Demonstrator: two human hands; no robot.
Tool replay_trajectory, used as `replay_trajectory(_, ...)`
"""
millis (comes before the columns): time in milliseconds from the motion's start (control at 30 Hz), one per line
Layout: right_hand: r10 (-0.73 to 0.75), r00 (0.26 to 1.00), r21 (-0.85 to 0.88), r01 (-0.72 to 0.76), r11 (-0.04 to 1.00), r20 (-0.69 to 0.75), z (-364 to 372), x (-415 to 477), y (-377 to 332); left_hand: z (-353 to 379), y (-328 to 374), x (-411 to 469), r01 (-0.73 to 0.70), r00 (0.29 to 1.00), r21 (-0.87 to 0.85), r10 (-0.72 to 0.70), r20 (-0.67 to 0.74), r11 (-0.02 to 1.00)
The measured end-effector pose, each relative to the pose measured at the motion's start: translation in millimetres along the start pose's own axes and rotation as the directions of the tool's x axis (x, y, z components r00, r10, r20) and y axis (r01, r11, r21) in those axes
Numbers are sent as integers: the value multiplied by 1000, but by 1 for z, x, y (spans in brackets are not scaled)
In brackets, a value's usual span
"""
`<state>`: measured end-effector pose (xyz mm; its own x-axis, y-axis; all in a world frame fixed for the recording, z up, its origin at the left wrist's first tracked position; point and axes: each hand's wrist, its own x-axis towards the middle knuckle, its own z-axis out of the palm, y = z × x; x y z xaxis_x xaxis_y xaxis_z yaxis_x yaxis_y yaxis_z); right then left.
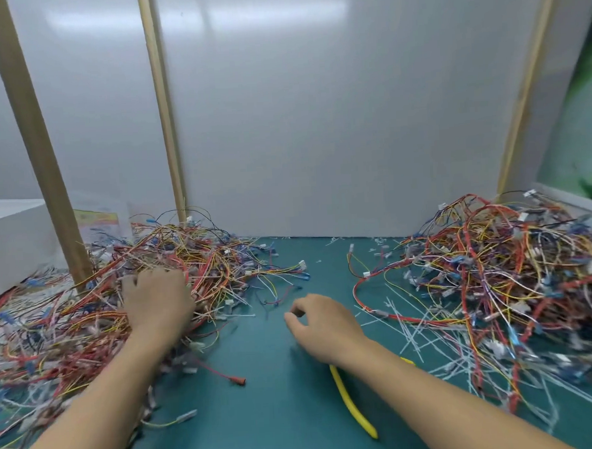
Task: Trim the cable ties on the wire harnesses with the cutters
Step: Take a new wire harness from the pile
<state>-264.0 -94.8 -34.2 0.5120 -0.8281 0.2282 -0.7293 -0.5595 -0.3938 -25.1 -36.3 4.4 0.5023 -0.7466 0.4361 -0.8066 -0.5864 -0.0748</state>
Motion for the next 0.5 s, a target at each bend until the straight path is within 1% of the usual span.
replay_trajectory(33, 5, 1000, 5, -5, 1000, -3, -3, 0, 3, -10, 8, 2, -16, 994, -48, 11, -108, 999)
replay_trajectory(100, 36, 999, 51, -35, 998, -17, -9, 5, 5, -32, 34, -3, -112, 959, -255, 37, -280, 960)
replay_trajectory(133, 65, 997, 110, -61, 992, -34, -13, 8, 5, -41, 51, -10, -189, 952, -392, 70, -298, 900)
replay_trajectory(167, 111, 992, 220, -97, 971, -55, -17, 13, 6, -47, 69, -19, -272, 948, -492, 141, -286, 827)
replay_trajectory(200, 177, 982, 390, -140, 910, -62, -22, 17, 5, -48, 87, -28, -343, 936, -530, 235, -261, 776)
replay_trajectory(233, 251, 967, 582, -184, 792, -36, -25, 21, 5, -46, 103, -39, -410, 912, -526, 334, -238, 745)
replay_trajectory(267, 313, 949, 745, -226, 628, 25, -29, 22, 5, -42, 116, -51, -460, 885, -521, 421, -201, 719)
replay_trajectory(300, 348, 932, 850, -263, 458, 101, -33, 21, 6, -38, 125, -61, -495, 855, -532, 493, -160, 687)
replay_trajectory(333, 356, 917, 899, -299, 320, 179, -36, 19, 10, -32, 129, -69, -522, 820, -550, 561, -114, 652)
replay_trajectory(367, 346, 904, 914, -339, 224, 251, -37, 15, 14, -25, 129, -74, -551, 774, -566, 629, -72, 613)
replay_trajectory(400, 323, 897, 913, -370, 173, 303, -38, 11, 18, -18, 127, -79, -589, 716, -577, 696, -48, 566)
replay_trajectory(433, 297, 899, 912, -379, 158, 322, -39, 9, 21, -11, 123, -83, -622, 658, -581, 752, -26, 524)
replay_trajectory(467, 272, 911, 916, -363, 169, 311, -41, 7, 23, -6, 118, -86, -617, 623, -633, 781, -30, 468)
replay_trajectory(500, 249, 928, 926, -328, 189, 278, -44, 7, 24, -3, 114, -88, -551, 638, -726, 768, -50, 411)
